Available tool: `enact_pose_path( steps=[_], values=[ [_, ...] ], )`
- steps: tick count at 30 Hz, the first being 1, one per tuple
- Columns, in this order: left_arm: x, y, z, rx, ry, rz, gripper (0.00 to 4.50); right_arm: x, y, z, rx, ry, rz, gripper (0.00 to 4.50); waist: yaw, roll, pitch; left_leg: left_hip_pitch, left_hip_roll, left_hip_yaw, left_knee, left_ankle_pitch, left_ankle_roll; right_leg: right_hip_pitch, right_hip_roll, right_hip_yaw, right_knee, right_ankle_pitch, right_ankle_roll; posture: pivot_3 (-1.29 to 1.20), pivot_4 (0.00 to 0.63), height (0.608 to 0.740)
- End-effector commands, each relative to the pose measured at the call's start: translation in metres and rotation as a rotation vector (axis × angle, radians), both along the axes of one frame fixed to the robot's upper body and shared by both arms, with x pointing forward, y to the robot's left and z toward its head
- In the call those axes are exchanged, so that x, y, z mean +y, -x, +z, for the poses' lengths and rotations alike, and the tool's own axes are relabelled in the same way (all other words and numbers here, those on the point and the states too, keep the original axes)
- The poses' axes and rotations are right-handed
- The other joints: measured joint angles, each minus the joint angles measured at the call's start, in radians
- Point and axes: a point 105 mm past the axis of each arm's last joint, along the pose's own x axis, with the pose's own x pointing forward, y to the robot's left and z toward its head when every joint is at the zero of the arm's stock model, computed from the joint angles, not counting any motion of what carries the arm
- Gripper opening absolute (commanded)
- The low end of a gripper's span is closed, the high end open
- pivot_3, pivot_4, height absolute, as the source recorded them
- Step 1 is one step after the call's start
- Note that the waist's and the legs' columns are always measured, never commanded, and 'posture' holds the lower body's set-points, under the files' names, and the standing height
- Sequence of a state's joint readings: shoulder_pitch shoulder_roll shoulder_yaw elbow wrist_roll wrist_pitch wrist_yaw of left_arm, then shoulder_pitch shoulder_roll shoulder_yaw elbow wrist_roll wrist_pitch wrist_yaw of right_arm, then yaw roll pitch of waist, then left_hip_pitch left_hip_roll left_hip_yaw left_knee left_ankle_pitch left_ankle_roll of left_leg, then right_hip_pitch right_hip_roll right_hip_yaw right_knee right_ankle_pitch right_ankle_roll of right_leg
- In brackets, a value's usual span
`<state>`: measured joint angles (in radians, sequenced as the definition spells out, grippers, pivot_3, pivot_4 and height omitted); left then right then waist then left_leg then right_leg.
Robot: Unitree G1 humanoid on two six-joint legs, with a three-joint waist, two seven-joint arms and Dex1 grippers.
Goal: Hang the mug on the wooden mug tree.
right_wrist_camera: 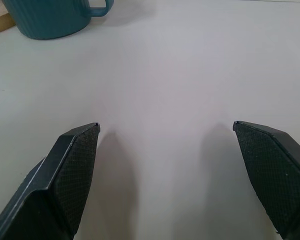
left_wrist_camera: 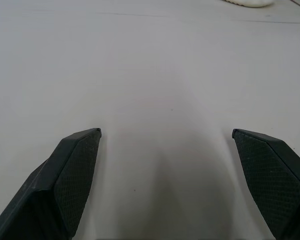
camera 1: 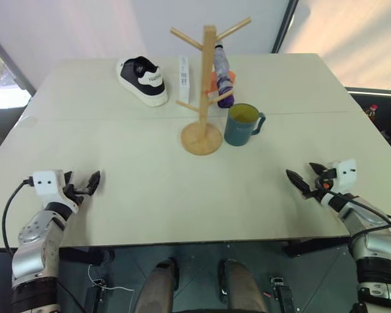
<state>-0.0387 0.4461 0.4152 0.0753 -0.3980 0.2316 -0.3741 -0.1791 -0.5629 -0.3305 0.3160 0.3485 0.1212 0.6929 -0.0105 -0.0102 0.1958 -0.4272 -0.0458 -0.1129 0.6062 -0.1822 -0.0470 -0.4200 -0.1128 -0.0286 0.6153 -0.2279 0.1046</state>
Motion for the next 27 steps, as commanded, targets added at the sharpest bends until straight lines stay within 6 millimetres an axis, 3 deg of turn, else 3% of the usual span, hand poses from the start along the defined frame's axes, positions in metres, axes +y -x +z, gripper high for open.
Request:
enact_pose_path(
  steps=[1,7,12,14,20,27],
  values=[
    [0.005,0.0,0.012,-0.036,-0.044,0.022,4.5,0.003,-0.004,0.015,-0.064,-0.008,0.004,4.43,0.0,0.0,0.0,0.0,0.0,0.0,0.0,0.0,0.0,0.0,0.0,0.0,0.0,0.0,0.0,0.0,0.15,0.74],
    [-0.001,-0.002,0.013,-0.043,-0.004,-0.008,4.5,0.007,-0.004,0.016,-0.07,-0.012,0.01,4.43,0.0,0.0,0.0,0.0,0.0,0.0,0.0,0.0,0.0,0.0,0.0,0.0,0.0,0.0,0.0,0.0,0.15,0.74],
    [-0.018,-0.003,0.019,-0.072,-0.008,-0.083,4.5,0.013,-0.008,0.021,-0.091,-0.015,0.003,4.43,0.0,0.0,0.0,0.0,0.0,0.0,0.0,0.0,0.0,0.0,0.0,0.0,0.0,0.0,0.0,0.0,0.15,0.74],
    [-0.038,-0.003,0.026,-0.102,-0.012,-0.183,4.5,0.02,-0.014,0.025,-0.105,-0.016,0.012,4.43,0.0,0.0,0.0,0.0,0.0,0.0,0.0,0.0,0.0,0.0,0.0,0.0,0.0,0.0,0.0,0.0,0.15,0.74],
    [-0.122,0.007,0.044,-0.159,-0.022,-0.606,4.5,0.044,-0.041,0.046,-0.182,0.007,0.021,4.43,-0.002,0.0,0.0,0.0,0.0,0.001,0.0,0.0,0.0,0.0,0.0,0.0,0.0,0.001,-0.001,0.0,0.15,0.74],
    [-0.18,0.019,0.062,-0.181,-0.026,-0.89,4.5,0.058,-0.076,0.053,-0.197,0.052,0.002,4.43,-0.001,0.0,0.0,0.0,0.0,0.001,0.0,0.0,0.0,0.0,0.001,0.0,0.0,0.003,-0.005,0.0,0.15,0.74]
  ],
)
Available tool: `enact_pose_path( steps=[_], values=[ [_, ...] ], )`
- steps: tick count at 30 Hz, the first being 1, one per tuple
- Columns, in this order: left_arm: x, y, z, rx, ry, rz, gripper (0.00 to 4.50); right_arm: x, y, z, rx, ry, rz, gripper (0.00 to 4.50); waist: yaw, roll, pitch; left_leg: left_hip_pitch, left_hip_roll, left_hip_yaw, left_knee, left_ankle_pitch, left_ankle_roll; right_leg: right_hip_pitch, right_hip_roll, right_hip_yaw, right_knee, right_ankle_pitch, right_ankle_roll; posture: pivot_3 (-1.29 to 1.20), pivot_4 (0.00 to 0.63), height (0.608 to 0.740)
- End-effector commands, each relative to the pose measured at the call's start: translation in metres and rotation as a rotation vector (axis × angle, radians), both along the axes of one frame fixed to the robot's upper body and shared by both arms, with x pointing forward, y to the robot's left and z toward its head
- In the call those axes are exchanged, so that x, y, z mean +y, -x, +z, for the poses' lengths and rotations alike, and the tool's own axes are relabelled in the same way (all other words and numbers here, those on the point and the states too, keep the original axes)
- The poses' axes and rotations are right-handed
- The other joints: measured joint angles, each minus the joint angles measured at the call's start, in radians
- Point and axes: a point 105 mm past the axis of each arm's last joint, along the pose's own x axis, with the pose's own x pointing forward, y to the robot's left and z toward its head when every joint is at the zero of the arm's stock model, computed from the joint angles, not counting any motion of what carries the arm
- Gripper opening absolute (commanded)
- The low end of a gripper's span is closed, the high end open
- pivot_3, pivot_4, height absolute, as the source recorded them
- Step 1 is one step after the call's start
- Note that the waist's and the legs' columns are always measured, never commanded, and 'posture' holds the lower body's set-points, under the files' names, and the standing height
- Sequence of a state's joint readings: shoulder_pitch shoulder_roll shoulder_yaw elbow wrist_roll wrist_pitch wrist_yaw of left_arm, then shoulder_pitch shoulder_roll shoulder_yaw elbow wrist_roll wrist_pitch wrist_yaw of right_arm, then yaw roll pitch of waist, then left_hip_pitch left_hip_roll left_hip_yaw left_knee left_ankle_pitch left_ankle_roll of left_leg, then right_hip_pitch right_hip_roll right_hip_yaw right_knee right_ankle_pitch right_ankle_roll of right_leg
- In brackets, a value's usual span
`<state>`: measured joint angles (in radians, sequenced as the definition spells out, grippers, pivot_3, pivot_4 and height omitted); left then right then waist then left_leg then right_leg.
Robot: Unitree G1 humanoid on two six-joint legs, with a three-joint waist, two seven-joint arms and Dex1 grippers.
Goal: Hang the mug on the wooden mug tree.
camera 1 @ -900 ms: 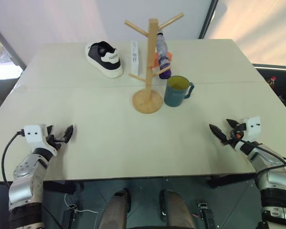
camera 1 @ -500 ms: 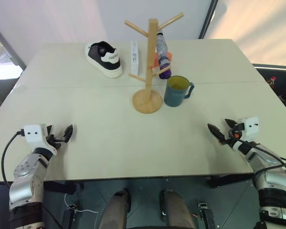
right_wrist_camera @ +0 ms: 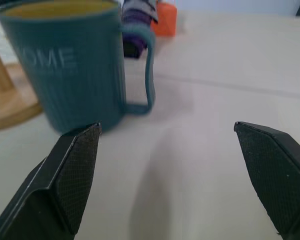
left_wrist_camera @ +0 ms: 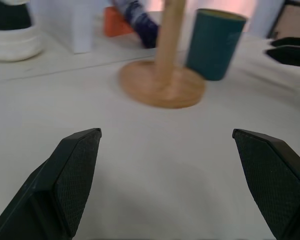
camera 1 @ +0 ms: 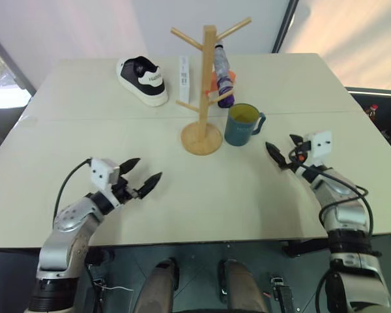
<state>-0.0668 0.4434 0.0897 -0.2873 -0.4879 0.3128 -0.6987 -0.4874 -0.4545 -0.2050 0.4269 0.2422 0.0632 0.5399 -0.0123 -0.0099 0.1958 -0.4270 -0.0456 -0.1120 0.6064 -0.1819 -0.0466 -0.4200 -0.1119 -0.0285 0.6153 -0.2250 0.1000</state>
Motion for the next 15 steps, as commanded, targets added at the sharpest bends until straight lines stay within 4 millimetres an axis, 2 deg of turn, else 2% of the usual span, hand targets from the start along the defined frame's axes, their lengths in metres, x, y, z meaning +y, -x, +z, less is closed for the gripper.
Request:
enact_pose_path(
  steps=[1,7,15],
  values=[
    [-0.021,0.008,0.014,-0.044,-0.025,-0.112,4.5,0.001,-0.014,0.006,-0.027,0.03,-0.026,4.43,0.0,0.0,0.0,0.0,0.0,0.0,0.0,0.0,0.0,0.0,0.0,0.0,0.0,0.0,0.0,0.0,0.15,0.74],
    [-0.036,0.012,0.026,-0.074,-0.01,-0.176,4.5,0.005,-0.032,0.007,-0.035,0.043,-0.034,4.43,-0.002,0.0,0.0,0.0,-0.003,0.0,0.0,0.0,0.0,0.0,0.001,0.0,0.001,0.0,0.0,0.0,0.15,0.74],
    [-0.036,0.014,0.028,-0.076,-0.016,-0.19,4.5,0.013,-0.044,0.008,-0.038,0.044,-0.022,4.43,-0.006,0.0,0.0,0.001,-0.002,0.0,0.0,0.0,0.0,0.0,0.002,0.001,0.002,0.0,0.0,0.0,0.15,0.74]
  ],
)
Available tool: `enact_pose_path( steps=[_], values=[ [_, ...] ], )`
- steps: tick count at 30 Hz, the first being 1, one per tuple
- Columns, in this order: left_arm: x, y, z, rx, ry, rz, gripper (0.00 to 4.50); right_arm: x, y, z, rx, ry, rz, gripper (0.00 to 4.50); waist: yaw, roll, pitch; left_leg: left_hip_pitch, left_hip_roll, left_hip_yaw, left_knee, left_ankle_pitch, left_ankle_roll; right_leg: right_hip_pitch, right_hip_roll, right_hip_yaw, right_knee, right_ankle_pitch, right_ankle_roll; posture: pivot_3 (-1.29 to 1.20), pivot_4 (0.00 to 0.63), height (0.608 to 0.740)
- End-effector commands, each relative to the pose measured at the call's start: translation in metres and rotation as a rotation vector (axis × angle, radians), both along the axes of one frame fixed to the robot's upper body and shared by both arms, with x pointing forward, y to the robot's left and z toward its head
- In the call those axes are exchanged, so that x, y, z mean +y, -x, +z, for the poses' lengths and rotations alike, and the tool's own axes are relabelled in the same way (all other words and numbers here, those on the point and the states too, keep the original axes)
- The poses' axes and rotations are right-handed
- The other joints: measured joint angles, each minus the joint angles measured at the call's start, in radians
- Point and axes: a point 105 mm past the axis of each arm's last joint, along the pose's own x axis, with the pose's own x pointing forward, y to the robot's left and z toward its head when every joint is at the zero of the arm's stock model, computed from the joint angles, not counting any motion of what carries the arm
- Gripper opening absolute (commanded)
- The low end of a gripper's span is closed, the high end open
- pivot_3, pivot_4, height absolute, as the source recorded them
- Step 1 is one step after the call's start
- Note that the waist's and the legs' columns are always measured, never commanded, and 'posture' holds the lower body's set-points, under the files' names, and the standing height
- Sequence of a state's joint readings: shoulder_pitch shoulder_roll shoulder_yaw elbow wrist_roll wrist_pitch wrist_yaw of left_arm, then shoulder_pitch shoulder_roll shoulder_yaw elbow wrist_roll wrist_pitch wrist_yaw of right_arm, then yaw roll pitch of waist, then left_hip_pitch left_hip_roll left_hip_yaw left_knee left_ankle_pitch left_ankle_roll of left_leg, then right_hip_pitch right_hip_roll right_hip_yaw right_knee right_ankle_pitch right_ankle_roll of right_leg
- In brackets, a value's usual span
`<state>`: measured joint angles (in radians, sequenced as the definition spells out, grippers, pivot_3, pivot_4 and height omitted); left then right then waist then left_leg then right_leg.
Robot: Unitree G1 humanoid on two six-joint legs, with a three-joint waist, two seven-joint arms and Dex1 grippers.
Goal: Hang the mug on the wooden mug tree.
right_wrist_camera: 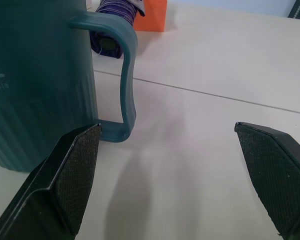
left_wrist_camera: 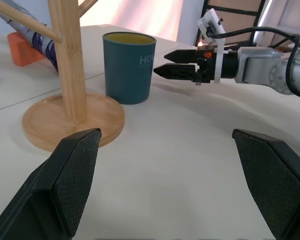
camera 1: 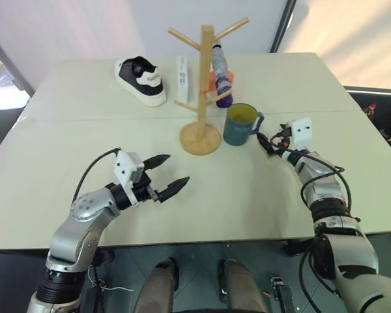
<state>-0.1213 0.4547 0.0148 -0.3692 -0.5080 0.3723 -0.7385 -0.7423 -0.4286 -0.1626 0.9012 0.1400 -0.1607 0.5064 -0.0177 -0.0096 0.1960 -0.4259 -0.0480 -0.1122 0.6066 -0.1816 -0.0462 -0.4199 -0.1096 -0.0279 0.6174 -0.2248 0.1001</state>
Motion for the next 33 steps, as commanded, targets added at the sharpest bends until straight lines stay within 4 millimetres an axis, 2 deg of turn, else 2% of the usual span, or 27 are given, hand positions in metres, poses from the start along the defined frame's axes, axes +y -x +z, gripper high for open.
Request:
enact_pose_path(
  steps=[1,12,15,22,26,30,33],
  values=[
    [-0.003,0.005,0.011,-0.042,0.003,-0.027,4.5,0.007,-0.008,0.017,-0.054,0.003,0.017,4.43,-0.002,0.0,0.0,0.0,0.0,0.0,0.0,0.0,0.0,0.0,0.0,0.0,0.0,0.0,0.0,0.0,0.15,0.74],
    [-0.002,0.004,0.009,-0.043,-0.003,-0.015,4.5,0.025,-0.022,0.023,-0.038,-0.034,0.047,4.43,-0.002,0.0,0.0,0.001,0.007,0.0,0.0,0.0,0.0,0.0,0.008,0.002,0.001,0.002,-0.003,0.0,0.15,0.74],
    [0.0,0.003,0.009,-0.044,-0.005,-0.008,4.5,0.03,-0.023,0.024,-0.033,-0.057,0.065,3.57,-0.003,0.0,0.0,0.002,0.008,0.0,0.0,0.0,0.0,0.0,0.008,0.002,0.001,0.002,-0.004,0.0,0.15,0.74],
    [0.007,0.003,0.007,-0.045,-0.01,0.019,4.5,0.042,-0.021,0.026,-0.044,-0.099,0.144,0.08,-0.003,0.001,0.0,0.002,0.009,0.0,0.0,0.0,0.0,0.0,0.011,0.003,0.001,0.003,-0.005,0.0,0.15,0.74],
    [0.009,0.003,0.007,-0.048,-0.011,0.029,4.5,0.043,-0.019,0.03,-0.065,-0.11,0.166,0.08,-0.003,0.001,0.001,0.002,0.009,0.0,0.001,0.0,0.0,0.0,0.011,0.003,0.001,0.003,-0.005,0.0,0.15,0.74],
    [0.013,0.001,0.006,-0.053,-0.015,0.054,4.5,0.041,-0.014,0.039,-0.114,-0.01,0.186,0.08,-0.003,0.002,0.001,0.003,0.01,0.0,0.001,0.0,0.0,0.0,0.011,0.003,0.002,0.003,-0.006,0.0,0.15,0.74],
    [0.027,-0.003,0.008,-0.066,-0.025,0.11,4.5,0.043,0.005,0.057,-0.208,0.219,0.269,0.08,0.001,0.002,0.001,0.002,0.01,0.0,0.0,0.0,0.0,0.0,0.011,0.003,0.002,0.003,-0.006,0.0,0.15,0.74]
  ],
)
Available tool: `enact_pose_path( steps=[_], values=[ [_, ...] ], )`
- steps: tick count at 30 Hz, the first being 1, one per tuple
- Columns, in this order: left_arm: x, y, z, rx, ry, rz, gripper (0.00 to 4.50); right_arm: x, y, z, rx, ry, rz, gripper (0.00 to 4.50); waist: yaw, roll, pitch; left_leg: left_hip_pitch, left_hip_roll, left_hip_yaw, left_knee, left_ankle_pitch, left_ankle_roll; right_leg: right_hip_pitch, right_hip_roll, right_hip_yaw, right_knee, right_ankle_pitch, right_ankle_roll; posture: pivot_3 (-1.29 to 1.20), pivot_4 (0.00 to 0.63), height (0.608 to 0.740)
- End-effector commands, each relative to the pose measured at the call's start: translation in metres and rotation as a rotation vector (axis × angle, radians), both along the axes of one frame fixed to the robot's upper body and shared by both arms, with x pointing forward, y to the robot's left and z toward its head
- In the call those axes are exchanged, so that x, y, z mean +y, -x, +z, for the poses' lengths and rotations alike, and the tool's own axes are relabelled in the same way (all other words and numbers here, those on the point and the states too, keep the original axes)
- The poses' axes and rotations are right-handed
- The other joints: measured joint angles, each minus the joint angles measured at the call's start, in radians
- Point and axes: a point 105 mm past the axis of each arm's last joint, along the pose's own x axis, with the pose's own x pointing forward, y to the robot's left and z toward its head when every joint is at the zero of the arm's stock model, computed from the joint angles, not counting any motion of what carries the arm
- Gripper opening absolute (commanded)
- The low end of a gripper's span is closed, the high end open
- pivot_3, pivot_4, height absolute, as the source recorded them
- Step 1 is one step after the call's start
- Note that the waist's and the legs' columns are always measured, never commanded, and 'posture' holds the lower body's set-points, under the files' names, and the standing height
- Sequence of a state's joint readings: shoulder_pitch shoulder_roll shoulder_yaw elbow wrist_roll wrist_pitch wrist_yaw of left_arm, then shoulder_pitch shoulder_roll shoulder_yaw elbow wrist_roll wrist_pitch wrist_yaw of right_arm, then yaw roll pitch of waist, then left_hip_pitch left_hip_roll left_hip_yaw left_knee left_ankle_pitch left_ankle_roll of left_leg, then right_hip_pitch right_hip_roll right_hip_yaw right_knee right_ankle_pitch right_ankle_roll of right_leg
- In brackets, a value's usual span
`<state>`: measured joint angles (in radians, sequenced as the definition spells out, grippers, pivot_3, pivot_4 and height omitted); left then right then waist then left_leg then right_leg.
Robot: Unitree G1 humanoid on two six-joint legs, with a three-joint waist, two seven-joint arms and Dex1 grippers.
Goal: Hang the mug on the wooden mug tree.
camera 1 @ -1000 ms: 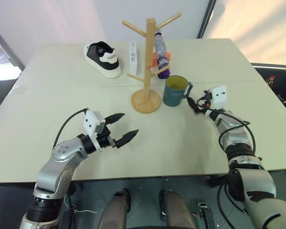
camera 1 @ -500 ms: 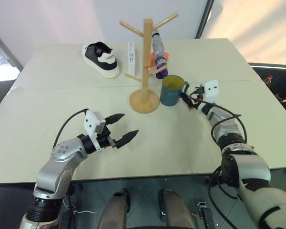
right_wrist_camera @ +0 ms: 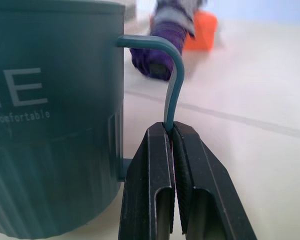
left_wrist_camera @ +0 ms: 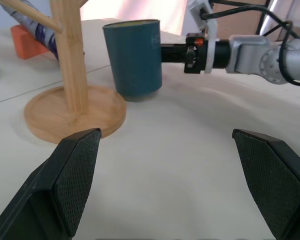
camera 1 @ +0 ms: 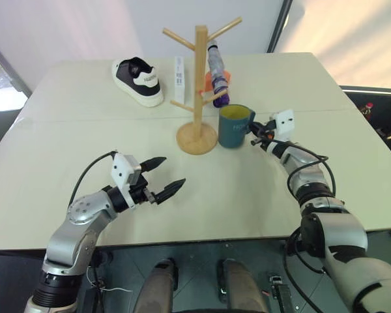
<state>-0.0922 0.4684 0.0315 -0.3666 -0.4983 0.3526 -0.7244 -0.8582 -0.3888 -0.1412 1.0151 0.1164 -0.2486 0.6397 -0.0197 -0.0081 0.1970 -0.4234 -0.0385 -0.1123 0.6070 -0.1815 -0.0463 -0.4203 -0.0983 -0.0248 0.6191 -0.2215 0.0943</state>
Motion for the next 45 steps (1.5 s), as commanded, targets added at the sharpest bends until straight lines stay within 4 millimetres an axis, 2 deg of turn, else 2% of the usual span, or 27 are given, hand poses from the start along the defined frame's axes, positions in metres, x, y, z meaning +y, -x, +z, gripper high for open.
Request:
enact_pose_path(
  steps=[1,5,9,13,17,21,26,31,39,45],
  values=[
    [0.022,-0.004,0.013,-0.07,-0.013,0.08,4.5,0.006,0.022,0.043,-0.205,0.24,0.105,0.08,0.005,0.001,0.0,0.0,0.0,0.0,0.0,0.0,0.0,0.0,0.0,0.0,0.0,0.0,0.0,0.0,0.15,0.74],
    [0.04,-0.01,0.014,-0.087,-0.035,0.138,4.5,0.024,0.062,0.07,-0.297,0.417,0.236,0.08,0.006,0.002,0.001,-0.002,0.0,0.0,-0.001,0.0,0.0,-0.002,0.0,0.0,0.0,0.0,0.0,0.0,0.15,0.74],
    [0.051,-0.017,0.022,-0.128,-0.04,0.16,4.5,0.046,0.09,0.093,-0.342,0.544,0.31,0.08,0.002,0.002,0.001,-0.001,0.001,0.001,0.0,0.0,0.0,-0.003,0.0,0.001,0.0,-0.001,0.002,0.0,0.15,0.74],
    [0.049,-0.019,0.037,-0.179,-0.011,0.13,4.5,0.07,0.106,0.115,-0.368,0.61,0.34,0.08,0.006,0.002,0.001,-0.002,0.003,0.001,0.002,0.0,-0.001,-0.004,0.001,0.0,0.0,0.0,0.0,0.0,0.15,0.74],
    [0.044,-0.014,0.05,-0.218,0.012,0.073,4.5,0.093,0.113,0.133,-0.398,0.635,0.336,0.08,0.006,0.002,0.001,-0.003,0.002,0.001,0.002,0.0,-0.001,-0.004,0.0,0.0,-0.003,0.0,0.0,0.0,0.15,0.74],
    [0.043,-0.007,0.061,-0.236,0.03,0.028,4.5,0.104,0.11,0.144,-0.394,0.667,0.296,0.08,0.007,0.002,0.001,-0.005,0.002,0.002,0.001,-0.001,-0.001,-0.005,0.0,0.001,-0.004,0.002,-0.003,0.0,0.15,0.74],
    [0.042,-0.001,0.069,-0.235,0.038,0.002,4.5,0.104,0.099,0.15,-0.377,0.689,0.242,0.08,0.008,0.002,0.001,-0.005,0.002,0.001,0.0,-0.001,-0.001,-0.006,0.0,0.0,-0.004,0.002,-0.003,0.0,0.15,0.74],
    [0.041,0.0,0.069,-0.233,0.043,0.008,4.5,0.105,0.086,0.152,-0.358,0.694,0.199,0.08,0.005,0.002,0.001,-0.005,0.002,0.002,0.0,0.0,-0.001,-0.006,0.0,0.0,-0.004,0.002,-0.003,0.0,0.15,0.74],
    [0.039,0.0,0.068,-0.234,0.049,0.01,4.5,0.117,0.073,0.144,-0.327,0.709,0.213,0.08,0.005,0.002,0.001,-0.005,0.002,0.001,0.0,0.0,-0.001,-0.006,0.0,0.0,-0.003,0.002,-0.003,0.0,0.15,0.74],
    [0.039,-0.001,0.068,-0.234,0.051,0.015,4.5,0.122,0.065,0.146,-0.327,0.7,0.194,0.08,0.004,0.002,0.001,-0.005,0.002,0.001,0.0,0.0,-0.001,-0.006,0.001,0.0,-0.002,0.002,-0.003,0.0,0.15,0.74]
  ],
)
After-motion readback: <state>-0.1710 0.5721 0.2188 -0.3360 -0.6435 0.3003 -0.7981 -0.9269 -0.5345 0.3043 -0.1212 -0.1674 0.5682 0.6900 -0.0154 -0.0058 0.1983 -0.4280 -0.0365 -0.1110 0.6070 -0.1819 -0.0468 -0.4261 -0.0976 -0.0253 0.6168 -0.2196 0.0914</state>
